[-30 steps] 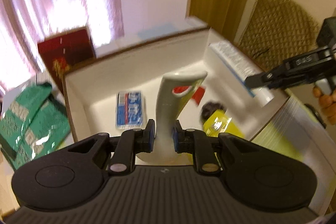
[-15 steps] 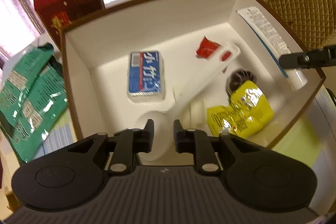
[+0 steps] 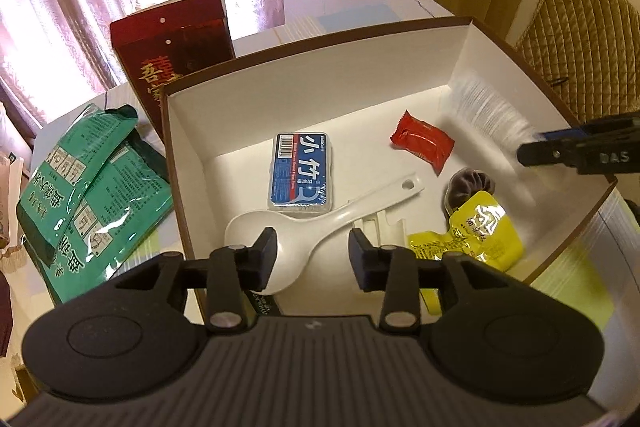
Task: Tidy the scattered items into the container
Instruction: 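Open the left gripper dropping the spoon while the right releases the white tube, then move both grippers back from the box toward the swab bag and pill bottle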
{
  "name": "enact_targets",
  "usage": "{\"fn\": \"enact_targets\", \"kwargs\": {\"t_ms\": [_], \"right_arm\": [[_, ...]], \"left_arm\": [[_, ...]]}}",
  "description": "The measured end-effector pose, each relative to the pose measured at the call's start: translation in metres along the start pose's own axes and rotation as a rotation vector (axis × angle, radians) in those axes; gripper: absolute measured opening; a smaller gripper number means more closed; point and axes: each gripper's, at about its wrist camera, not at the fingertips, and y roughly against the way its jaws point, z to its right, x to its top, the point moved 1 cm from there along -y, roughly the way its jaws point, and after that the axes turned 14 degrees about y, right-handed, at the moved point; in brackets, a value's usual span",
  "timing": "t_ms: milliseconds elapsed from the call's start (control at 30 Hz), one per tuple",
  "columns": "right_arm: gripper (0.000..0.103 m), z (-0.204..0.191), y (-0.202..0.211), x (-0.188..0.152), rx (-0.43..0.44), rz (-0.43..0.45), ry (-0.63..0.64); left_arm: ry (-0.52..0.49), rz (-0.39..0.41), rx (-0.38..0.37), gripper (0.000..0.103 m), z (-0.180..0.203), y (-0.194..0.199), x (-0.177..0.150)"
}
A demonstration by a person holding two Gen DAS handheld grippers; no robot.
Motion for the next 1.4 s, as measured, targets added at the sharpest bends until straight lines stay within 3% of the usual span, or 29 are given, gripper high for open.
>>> {"fn": "enact_targets", "kwargs": {"t_ms": [33,67,100,133,267,333,800,1400], "right_arm": [[0.033,-0.002,0.0,0.001,-0.009,0.009,0.016],[0.061,-0.004,0.002,0.002,-0.012,0.016,0.026],[0.098,-0.006,0.005,0.003,-0.017,0.029,0.034],[0.1,-0.008,0.01,0.003,-0.021,0.056,0.048],[0.1,-0.016,0.019,0.005,-0.024,0.055,0.105],[0.1,-0.017,0.021,0.003,-0.005,0.029,0.105],[0.1,-0.035,0.037,-0.013,-0.014,-0.039,0.151],[0.1,-0.057,0.072,-0.027,-0.065,0.002,0.155]], "left_arm": [[0.005,0.004,-0.001,0.038,-0.001,0.002,-0.001],[0.01,0.008,0.0,0.039,-0.001,0.003,-0.002],[0.015,0.012,0.002,0.043,-0.002,0.005,-0.004],[0.02,0.019,0.004,0.046,-0.002,0.008,-0.005],[0.042,0.033,0.011,0.054,-0.004,0.016,-0.011],[0.053,0.036,0.014,0.064,-0.004,0.019,-0.015],[0.053,0.055,0.055,0.084,0.013,0.037,-0.024],[0.058,0.082,0.088,0.09,0.031,0.073,-0.051]]}}
